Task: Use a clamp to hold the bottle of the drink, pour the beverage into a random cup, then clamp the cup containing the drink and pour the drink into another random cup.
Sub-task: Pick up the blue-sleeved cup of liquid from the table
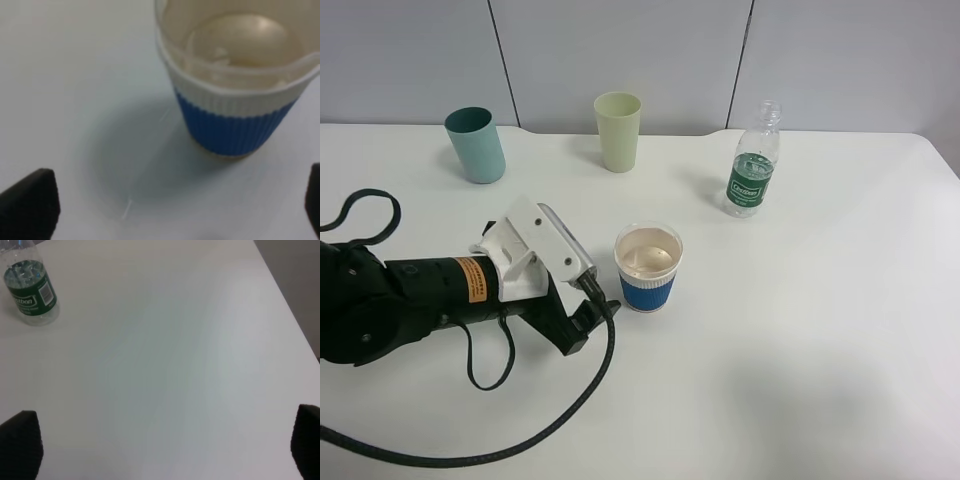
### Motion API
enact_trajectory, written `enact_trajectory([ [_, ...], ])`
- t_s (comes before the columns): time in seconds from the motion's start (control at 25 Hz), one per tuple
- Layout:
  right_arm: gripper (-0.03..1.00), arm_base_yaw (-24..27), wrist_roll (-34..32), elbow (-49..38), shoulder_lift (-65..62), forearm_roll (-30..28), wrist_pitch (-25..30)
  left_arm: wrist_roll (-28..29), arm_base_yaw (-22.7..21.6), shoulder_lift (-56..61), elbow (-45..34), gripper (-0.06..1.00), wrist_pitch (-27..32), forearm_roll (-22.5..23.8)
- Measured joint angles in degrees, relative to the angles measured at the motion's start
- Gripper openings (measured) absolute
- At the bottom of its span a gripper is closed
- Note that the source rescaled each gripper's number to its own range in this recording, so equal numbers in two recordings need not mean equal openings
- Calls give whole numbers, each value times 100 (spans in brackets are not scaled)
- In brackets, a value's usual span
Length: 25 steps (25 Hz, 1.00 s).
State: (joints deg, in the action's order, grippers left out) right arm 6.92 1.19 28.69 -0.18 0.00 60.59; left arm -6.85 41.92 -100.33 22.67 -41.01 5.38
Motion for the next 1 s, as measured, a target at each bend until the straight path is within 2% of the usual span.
enact_trajectory([
  [0.24, 100, 0, 0, 0, 0, 0, 0, 69, 0, -551, 0, 100, -1041, 429],
  [0.36, 100, 0, 0, 0, 0, 0, 0, 109, 0, -707, 0, 100, -1288, 470],
  [0.56, 100, 0, 0, 0, 0, 0, 0, 483, 0, -1081, 0, 100, -1897, 488],
  [1.0, 100, 0, 0, 0, 0, 0, 0, 565, 0, -1721, 318, 100, -2259, 564],
])
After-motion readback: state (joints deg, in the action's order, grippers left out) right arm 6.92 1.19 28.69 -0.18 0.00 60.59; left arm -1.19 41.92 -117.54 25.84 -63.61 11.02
